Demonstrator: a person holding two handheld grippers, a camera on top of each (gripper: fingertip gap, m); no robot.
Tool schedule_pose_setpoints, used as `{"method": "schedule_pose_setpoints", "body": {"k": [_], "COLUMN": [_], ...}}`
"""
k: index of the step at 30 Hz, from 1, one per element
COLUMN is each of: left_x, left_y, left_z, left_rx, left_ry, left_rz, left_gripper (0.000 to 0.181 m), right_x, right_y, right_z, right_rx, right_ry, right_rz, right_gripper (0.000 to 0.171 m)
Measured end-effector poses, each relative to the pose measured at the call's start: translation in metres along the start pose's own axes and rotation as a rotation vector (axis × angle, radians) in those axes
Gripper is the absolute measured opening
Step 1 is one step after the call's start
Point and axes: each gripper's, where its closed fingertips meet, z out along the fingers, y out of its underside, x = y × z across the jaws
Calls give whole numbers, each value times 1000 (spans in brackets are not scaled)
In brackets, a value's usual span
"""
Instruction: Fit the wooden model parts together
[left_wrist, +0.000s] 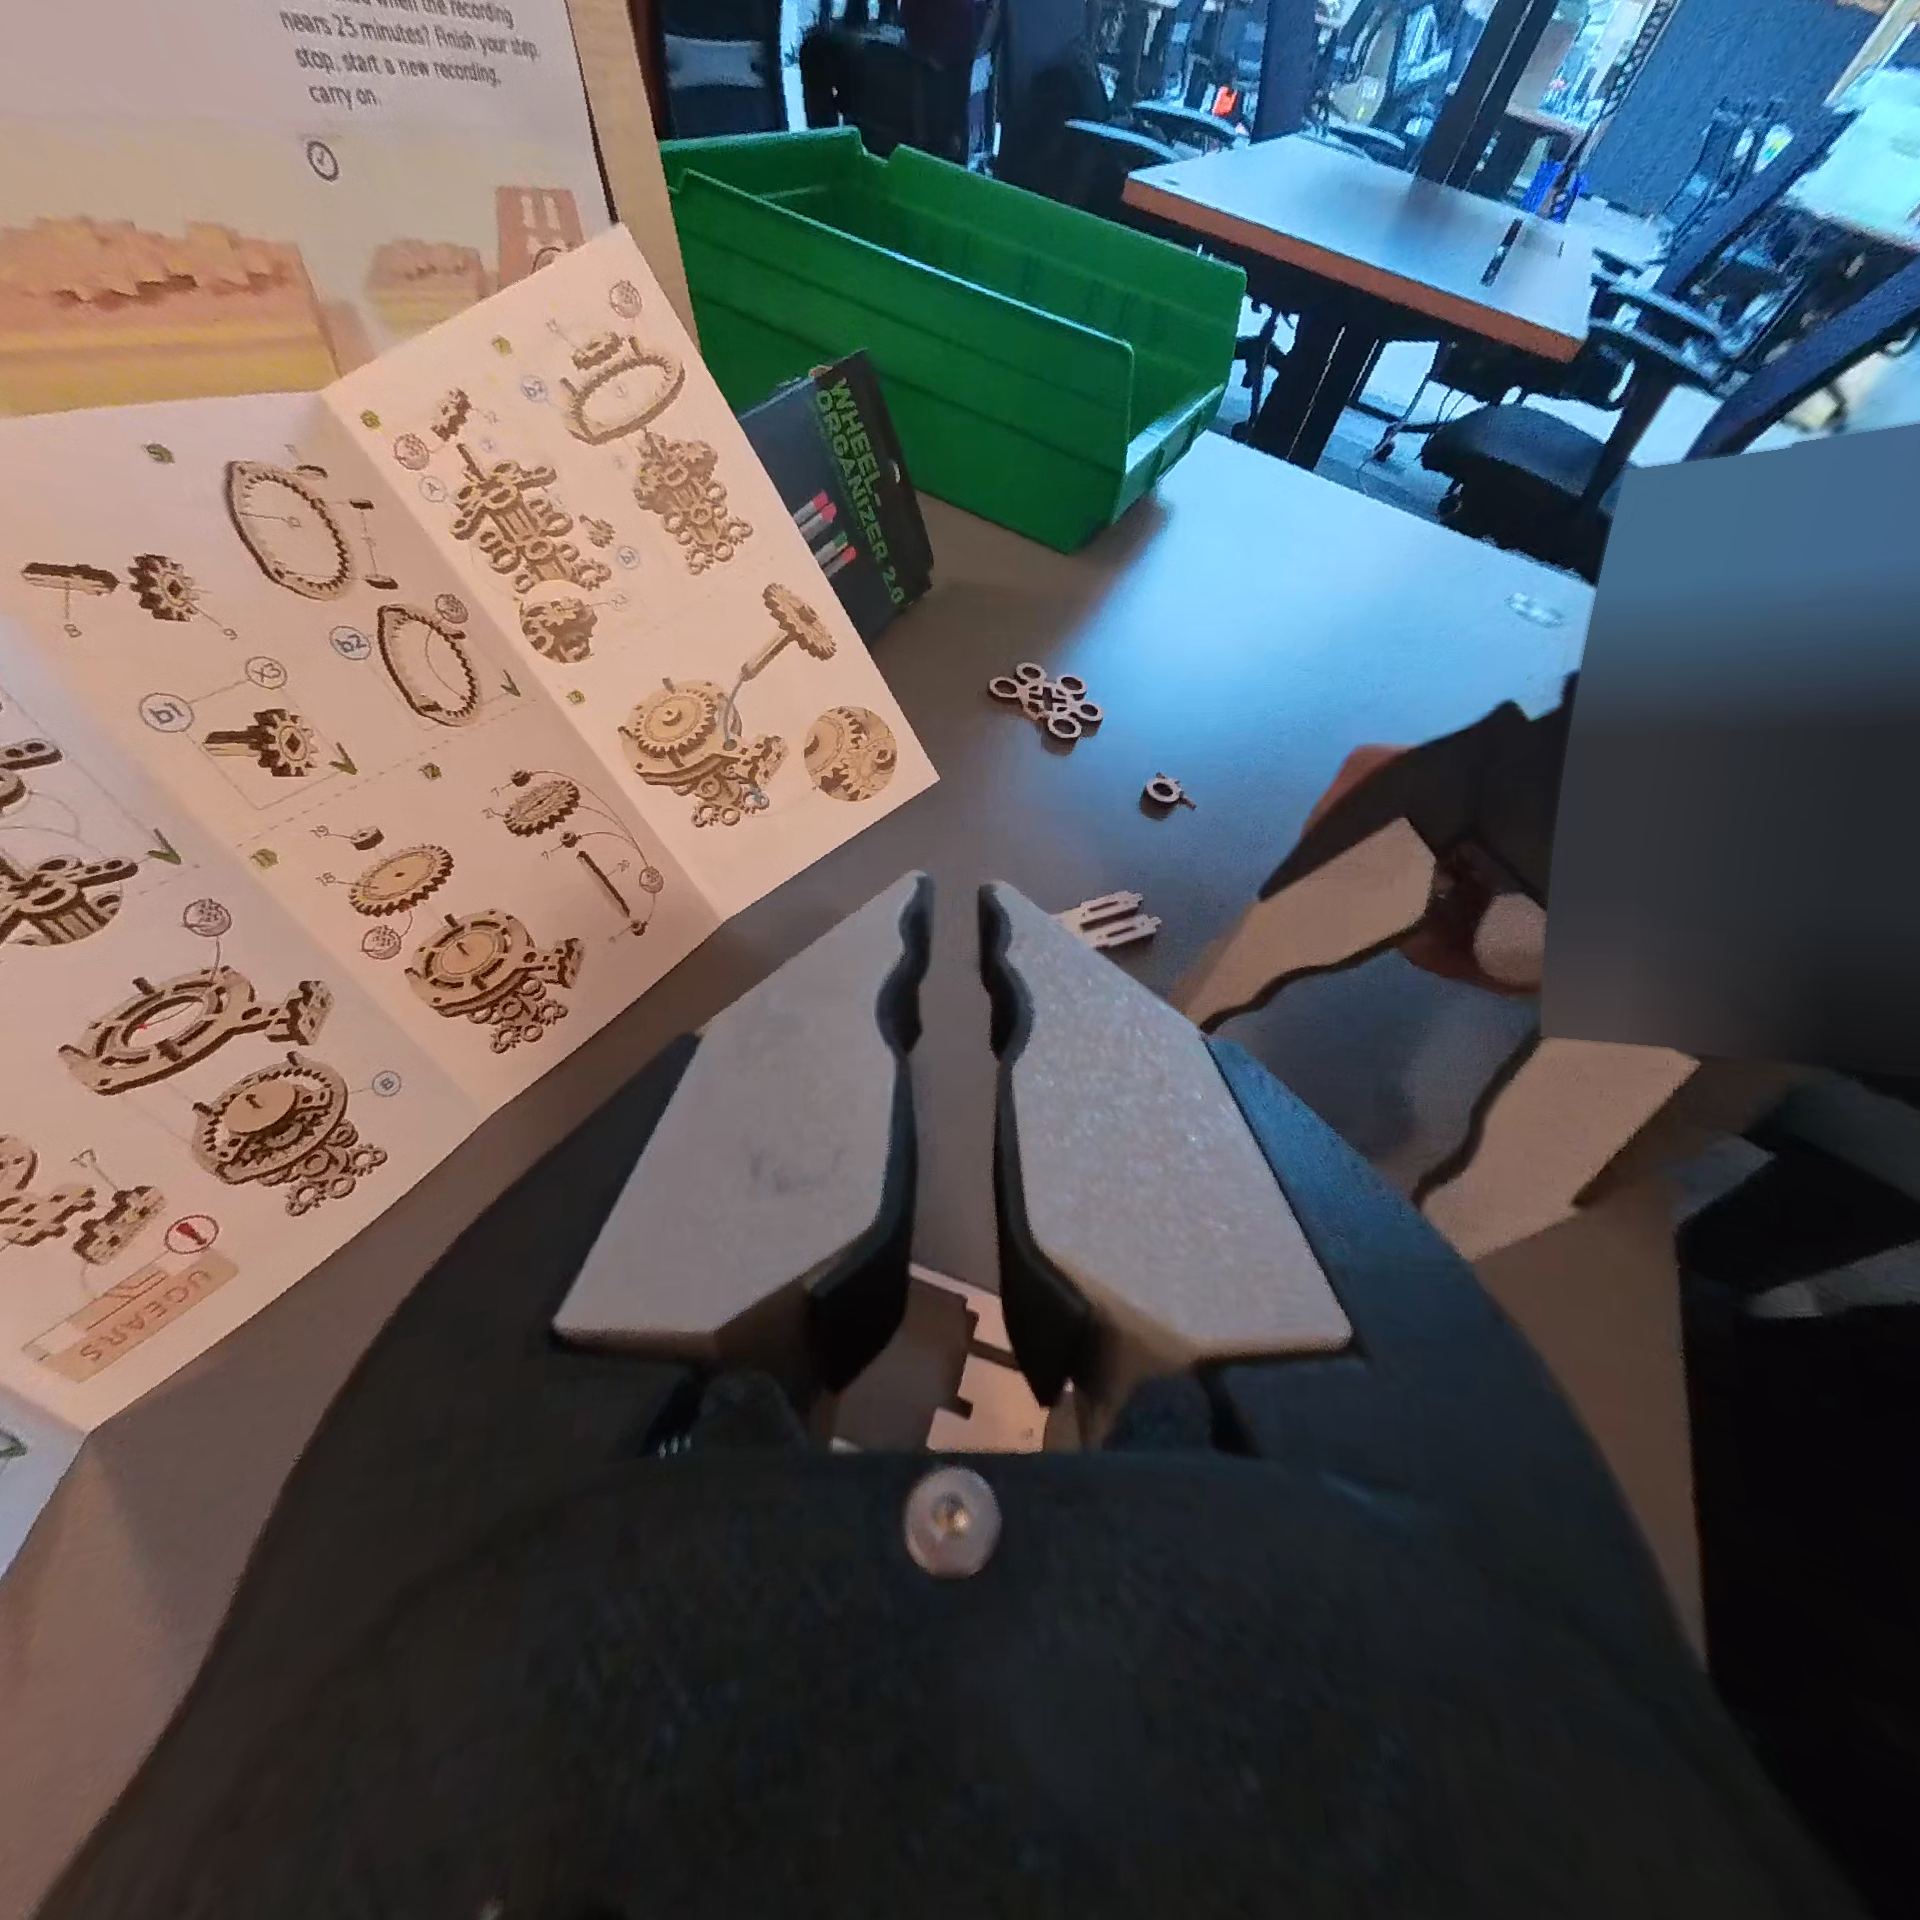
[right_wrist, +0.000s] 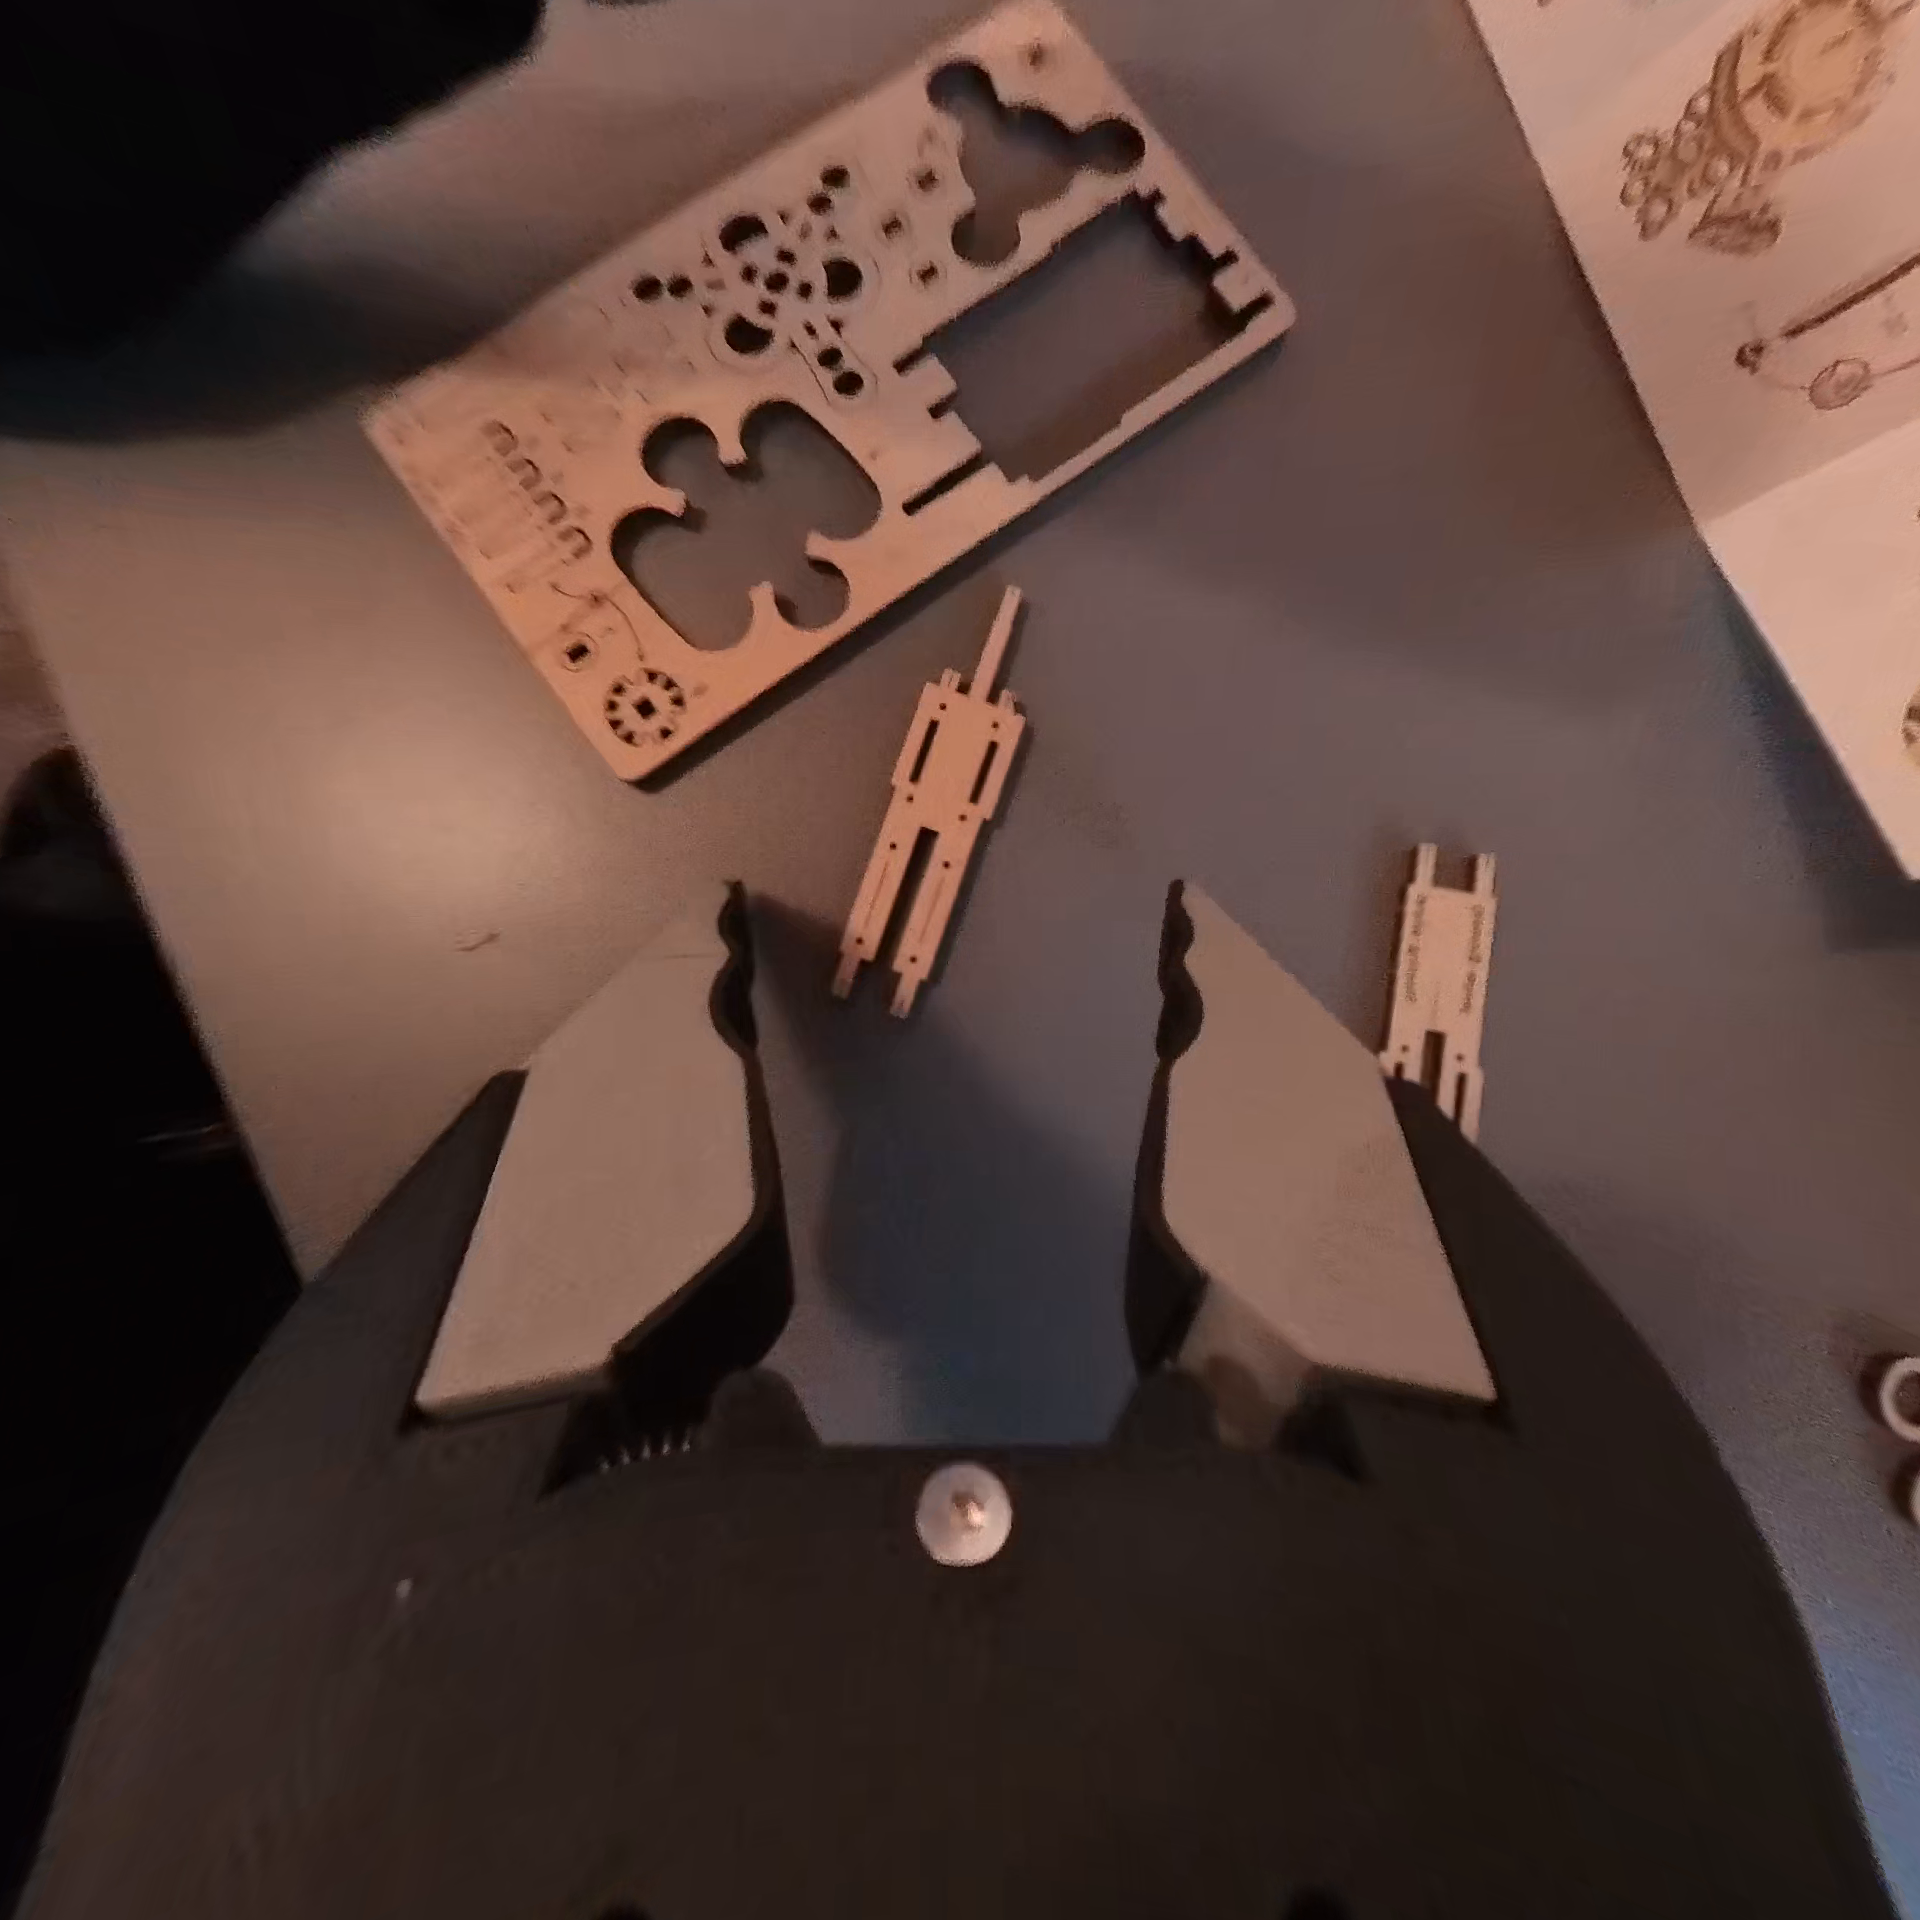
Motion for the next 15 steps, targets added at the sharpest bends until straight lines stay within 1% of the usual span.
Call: {"method": "schedule_pose_setpoints", "body": {"k": [1, 2, 3, 4, 7, 10, 12, 15], "left_x": [0, 1, 2, 3, 5, 11, 21, 36], "left_y": [3, 5, 8, 11, 20, 31, 40, 49], "left_z": [2, 4, 6, 8, 13, 20, 28, 45], "left_rx": [-13, -26, -40, -56, -106, -150, -182, -230], "left_ry": [-4, -4, -1, -3, -3, 8, 45, 82], "left_rz": [9, 19, 32, 49, 113, 198, 261, 373], "left_gripper": [10, 14, 16, 19, 20, 22, 27, 40], "right_x": [-1, -4, -5, -7, -2, 14, 26, 45], "right_y": [0, -1, 0, 1, 11, 23, 31, 52], "right_z": [3, 3, 2, 1, -7, -29, -52, -79], "right_rx": [-3, 8, 4, -4, -20, 49, 119, 141], "right_ry": [8, -7, -4, -7, -5, 19, 37, 74], "right_rz": [4, 15, -7, -32, -21, 32, 74, 132], "right_gripper": [73, 55, 31, 15, 14, 15, 15, 14]}}
